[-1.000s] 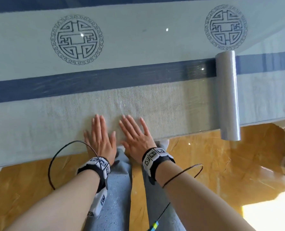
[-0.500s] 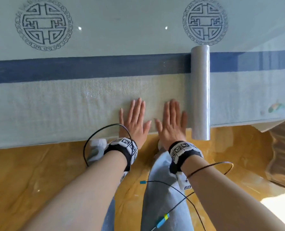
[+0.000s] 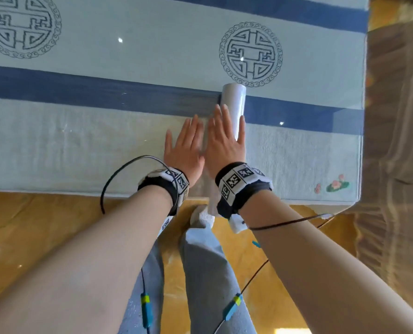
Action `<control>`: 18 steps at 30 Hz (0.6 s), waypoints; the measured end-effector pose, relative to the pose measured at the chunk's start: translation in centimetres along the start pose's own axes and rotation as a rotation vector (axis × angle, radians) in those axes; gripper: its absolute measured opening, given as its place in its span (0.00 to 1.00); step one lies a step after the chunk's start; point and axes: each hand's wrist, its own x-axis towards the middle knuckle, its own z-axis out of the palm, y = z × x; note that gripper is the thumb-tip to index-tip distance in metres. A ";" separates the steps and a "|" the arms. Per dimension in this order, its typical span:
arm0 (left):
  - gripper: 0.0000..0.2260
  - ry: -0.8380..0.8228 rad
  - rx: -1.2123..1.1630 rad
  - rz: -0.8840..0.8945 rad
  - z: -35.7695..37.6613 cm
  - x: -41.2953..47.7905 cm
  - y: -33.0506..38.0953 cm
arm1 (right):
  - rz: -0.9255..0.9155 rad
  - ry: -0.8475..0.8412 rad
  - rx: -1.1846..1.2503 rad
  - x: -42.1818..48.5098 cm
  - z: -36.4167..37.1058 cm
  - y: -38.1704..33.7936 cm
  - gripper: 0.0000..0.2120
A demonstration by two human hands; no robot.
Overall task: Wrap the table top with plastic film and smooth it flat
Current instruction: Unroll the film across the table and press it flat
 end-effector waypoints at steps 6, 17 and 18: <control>0.30 -0.073 0.024 0.005 0.4 1.0 -1.3 | 0.027 -0.002 0.052 -0.9 1.6 0.2 0.29; 0.30 0.060 0.018 -0.019 1.7 -0.6 -3.3 | 0.279 0.017 0.149 -1.5 1.5 1.9 0.26; 0.30 0.075 0.021 -0.017 1.8 -0.6 -3.4 | 0.302 -0.003 0.161 -1.3 1.4 2.2 0.27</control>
